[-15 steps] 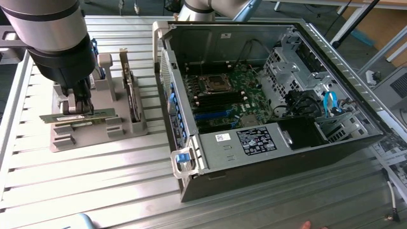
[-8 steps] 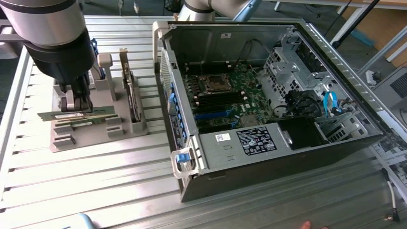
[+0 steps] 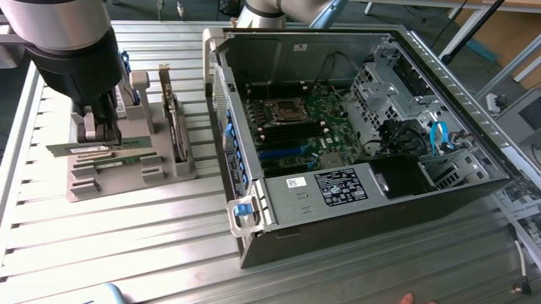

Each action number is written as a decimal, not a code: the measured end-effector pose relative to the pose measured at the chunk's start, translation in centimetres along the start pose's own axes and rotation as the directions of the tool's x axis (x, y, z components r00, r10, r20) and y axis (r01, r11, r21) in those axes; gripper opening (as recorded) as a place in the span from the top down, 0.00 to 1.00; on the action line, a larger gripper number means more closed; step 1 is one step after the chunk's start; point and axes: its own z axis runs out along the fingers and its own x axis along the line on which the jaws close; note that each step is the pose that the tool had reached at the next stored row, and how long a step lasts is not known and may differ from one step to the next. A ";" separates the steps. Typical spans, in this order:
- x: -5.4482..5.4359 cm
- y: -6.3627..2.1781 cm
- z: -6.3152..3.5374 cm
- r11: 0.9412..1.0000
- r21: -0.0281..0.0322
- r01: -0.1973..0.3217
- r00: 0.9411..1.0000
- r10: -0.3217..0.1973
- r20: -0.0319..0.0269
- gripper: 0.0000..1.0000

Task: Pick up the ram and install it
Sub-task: 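Pick up the ram and move it above insertion slot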

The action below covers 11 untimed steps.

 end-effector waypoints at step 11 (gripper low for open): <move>0.0 0.00 -1.58 1.000 0.000 -0.001 1.000 0.001 0.000 0.88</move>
